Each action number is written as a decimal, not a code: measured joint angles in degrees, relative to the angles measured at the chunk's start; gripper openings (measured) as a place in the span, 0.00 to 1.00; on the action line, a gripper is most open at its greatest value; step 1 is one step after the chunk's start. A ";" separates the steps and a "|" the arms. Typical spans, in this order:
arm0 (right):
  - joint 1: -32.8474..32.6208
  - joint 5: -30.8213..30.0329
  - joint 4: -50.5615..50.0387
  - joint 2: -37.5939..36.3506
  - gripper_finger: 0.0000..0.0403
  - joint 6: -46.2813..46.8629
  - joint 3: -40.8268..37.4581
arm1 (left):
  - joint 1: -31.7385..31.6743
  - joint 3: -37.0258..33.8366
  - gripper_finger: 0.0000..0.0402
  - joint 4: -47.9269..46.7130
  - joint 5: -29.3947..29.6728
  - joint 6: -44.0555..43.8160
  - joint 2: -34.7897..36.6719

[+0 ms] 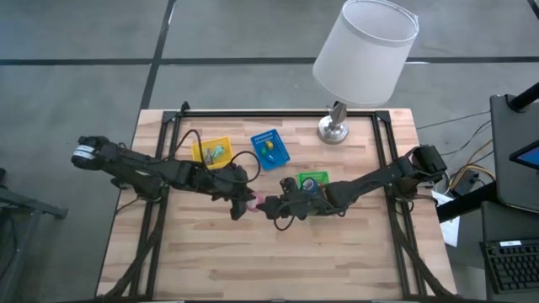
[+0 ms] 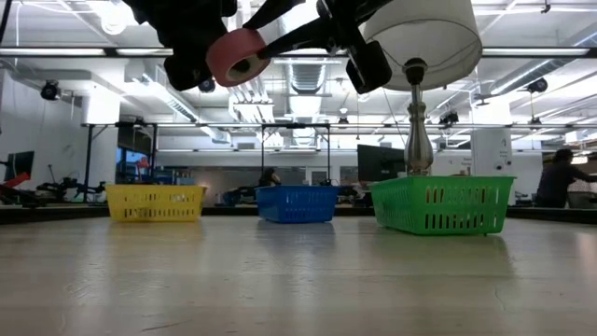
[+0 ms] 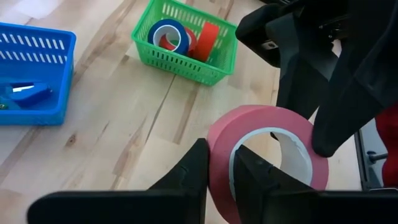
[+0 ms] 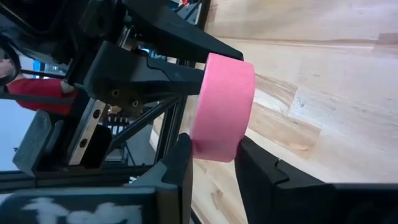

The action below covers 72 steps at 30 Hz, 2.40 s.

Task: Pick and place Stapler, Stapler remover, tape
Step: Put the pink tape into the green bin

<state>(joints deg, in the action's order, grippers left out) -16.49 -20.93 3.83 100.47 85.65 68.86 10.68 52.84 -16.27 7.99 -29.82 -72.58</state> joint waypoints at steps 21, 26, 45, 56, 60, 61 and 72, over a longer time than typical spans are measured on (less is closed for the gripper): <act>-0.04 3.66 -11.01 -0.50 0.20 3.09 -0.07 | -0.11 -0.02 0.57 -1.21 0.74 -3.72 5.37; -0.07 6.26 -21.27 -2.49 0.21 4.54 0.37 | -0.05 -0.03 0.58 -1.74 0.85 -3.82 8.82; -0.09 5.98 -62.96 -9.46 0.22 8.92 6.47 | -0.02 -0.63 0.58 -3.10 0.87 -5.18 10.91; 1.35 10.52 -61.19 -1.84 0.22 6.18 5.90 | -0.02 -0.66 0.58 -2.75 0.87 -4.94 10.91; 1.75 10.92 -59.45 -0.75 0.22 4.31 5.90 | -0.02 -0.66 0.58 -2.72 0.87 -4.92 10.91; 1.84 10.92 -59.54 -0.72 0.22 4.19 5.80 | -0.02 -0.66 0.58 -2.73 0.87 -4.92 10.91; 2.58 10.52 -60.46 -0.90 0.27 3.43 4.60 | -0.02 -0.66 0.58 -2.89 0.87 -5.03 10.88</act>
<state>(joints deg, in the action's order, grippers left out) -13.91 -10.41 -56.63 99.57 89.08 73.46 10.66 52.18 -19.16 8.86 -34.86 -61.69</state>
